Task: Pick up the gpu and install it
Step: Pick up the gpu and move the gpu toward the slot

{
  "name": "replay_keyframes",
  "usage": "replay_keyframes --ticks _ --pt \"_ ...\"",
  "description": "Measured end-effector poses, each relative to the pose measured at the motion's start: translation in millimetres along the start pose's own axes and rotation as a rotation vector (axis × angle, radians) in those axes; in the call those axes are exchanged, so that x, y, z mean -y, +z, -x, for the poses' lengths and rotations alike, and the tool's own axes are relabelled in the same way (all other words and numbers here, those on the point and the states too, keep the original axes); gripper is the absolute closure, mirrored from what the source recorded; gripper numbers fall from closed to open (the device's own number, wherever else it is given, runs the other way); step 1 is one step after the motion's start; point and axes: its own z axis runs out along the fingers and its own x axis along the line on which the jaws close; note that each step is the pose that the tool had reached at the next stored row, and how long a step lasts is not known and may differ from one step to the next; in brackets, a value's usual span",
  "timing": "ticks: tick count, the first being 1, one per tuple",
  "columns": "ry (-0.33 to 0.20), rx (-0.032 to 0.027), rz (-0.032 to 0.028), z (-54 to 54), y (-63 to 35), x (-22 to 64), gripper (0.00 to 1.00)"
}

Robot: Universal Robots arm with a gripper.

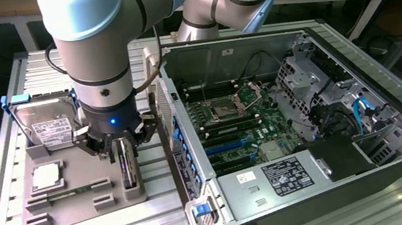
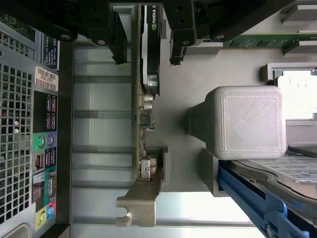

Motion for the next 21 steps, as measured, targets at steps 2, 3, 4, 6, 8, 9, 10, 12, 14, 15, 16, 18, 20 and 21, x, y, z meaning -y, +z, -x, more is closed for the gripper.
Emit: replay_keyframes --ticks 2,3,4,6,8,9,10,12,14,15,16,18,20,21 --pt "0.000 0.0000 0.0000 0.0 0.0 0.0 0.52" --pt "0.000 0.0000 0.0000 0.0 0.0 0.0 0.52" --pt "0.000 0.0000 0.0000 0.0 0.0 0.0 0.52" --pt "0.000 0.0002 0.0004 0.1 0.4 -0.3 0.52" --pt "0.000 0.0000 0.0003 0.0 1.2 -2.2 0.52" --pt "0.000 0.0000 0.0004 0.0 1.6 -3.1 0.52" --pt "0.000 0.0001 0.0005 0.0 2.0 -3.9 0.52" --pt "0.000 0.0001 0.0004 0.0 2.5 -5.1 0.52" --pt "0.000 0.0001 0.0005 0.0 2.8 -6.5 0.52" --pt "0.000 -0.0001 -0.0004 0.0 2.8 -7.3 0.52" --pt "0.000 -0.0001 -0.0016 0.0 2.8 -7.8 0.52" --pt "0.000 0.0000 -0.0024 0.1 2.8 -7.9 0.52" --pt "0.000 0.0000 -0.0025 0.0 2.8 -7.9 0.52" --pt "0.000 0.0000 -0.0025 0.0 2.8 -7.9 0.52"
